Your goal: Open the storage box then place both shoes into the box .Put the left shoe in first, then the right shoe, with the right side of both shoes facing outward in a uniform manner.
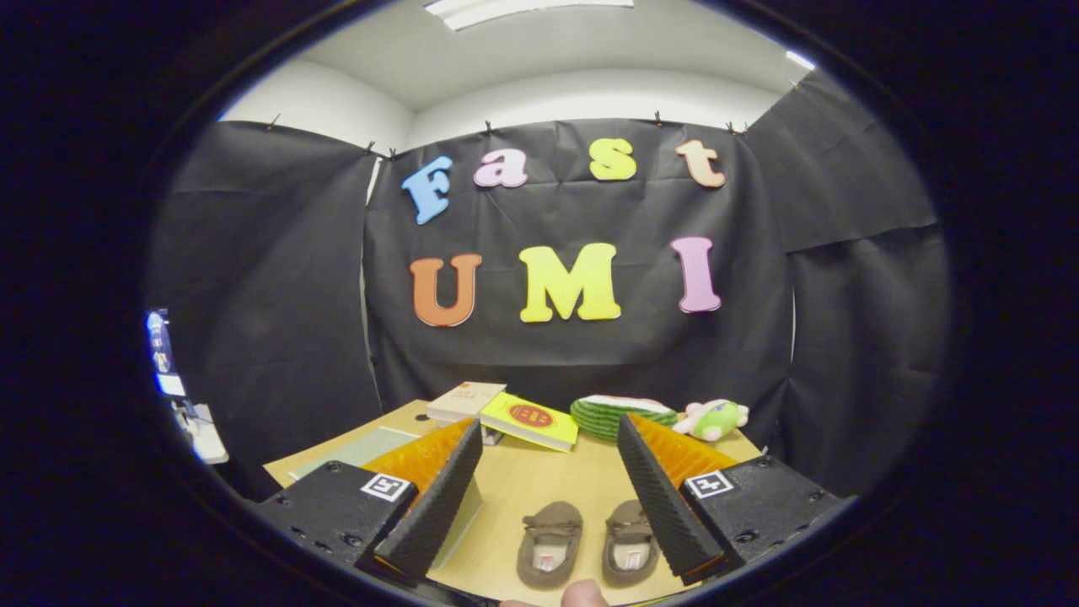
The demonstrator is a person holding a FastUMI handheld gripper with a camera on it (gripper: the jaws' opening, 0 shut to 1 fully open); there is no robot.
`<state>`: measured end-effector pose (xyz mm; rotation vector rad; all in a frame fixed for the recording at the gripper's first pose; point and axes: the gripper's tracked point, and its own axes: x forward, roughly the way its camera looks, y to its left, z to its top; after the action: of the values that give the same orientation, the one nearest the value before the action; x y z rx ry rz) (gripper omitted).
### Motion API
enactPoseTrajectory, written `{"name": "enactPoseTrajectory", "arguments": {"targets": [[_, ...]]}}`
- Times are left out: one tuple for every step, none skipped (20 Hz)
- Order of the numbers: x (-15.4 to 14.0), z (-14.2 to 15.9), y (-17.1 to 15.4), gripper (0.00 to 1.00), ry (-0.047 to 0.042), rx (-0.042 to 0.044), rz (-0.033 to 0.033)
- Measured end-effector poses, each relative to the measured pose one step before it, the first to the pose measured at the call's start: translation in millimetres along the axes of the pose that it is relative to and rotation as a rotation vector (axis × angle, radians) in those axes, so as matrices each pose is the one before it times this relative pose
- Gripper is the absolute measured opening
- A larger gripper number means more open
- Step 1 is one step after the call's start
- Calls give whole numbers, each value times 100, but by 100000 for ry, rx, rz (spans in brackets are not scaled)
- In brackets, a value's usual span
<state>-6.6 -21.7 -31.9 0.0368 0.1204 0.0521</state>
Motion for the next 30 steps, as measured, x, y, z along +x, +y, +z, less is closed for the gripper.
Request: {"name": "enactPoseTrajectory", "arguments": {"targets": [[-4, -363, -66, 100, 777, 199, 659], [-50, -580, 120, 100, 986, 1083, 1330], [106, -311, 308, 100, 1158, 1574, 1994], [130, -410, 573, 100, 1684, 1136, 2775], [142, -166, 458, 100, 1190, 591, 2671], [52, -46, 217, 100, 880, 254, 1762], [147, -100, 201, 100, 758, -117, 1338], [134, -265, 477, 100, 677, -133, 1823], [332, -252, 713, 100, 1487, -1324, 3096], [330, -191, 793, 100, 837, -1024, 3749], [332, -22, 758, 100, 1487, -367, 4087], [370, -385, 844, 100, 1656, 1059, 4863], [409, -380, 1111, 100, 2145, 2550, 6055], [510, -1003, 1142, 100, 3041, 3837, 6005], [581, -1127, 818, 100, 3424, 5768, 5256], [662, -1437, 527, 99, 4059, 6610, 5241], [793, -1358, 552, 99, 4987, 6158, 5020], [910, -1230, 182, 97, 4498, 4976, 3722], [829, -803, -208, 96, 3709, 3961, 2552], [801, -693, -365, 94, 3194, 4004, 1872], [698, -320, -349, 94, 2601, 4601, 2152], [763, -524, -282, 94, 2204, 5134, 2273], [688, -326, -394, 94, 2422, 4353, 1078], [421, -180, -305, 94, 1436, 2697, 562], [546, -44, -433, 94, 1460, 1605, 753], [609, -168, -610, 93, 1097, 2324, 55], [551, 5, -520, 92, 1421, 2930, 354], [437, -103, -346, 91, 1156, 3218, 379], [474, 123, -543, 91, 967, 2754, -267], [331, 206, -507, 90, 744, 2831, 329]]}}
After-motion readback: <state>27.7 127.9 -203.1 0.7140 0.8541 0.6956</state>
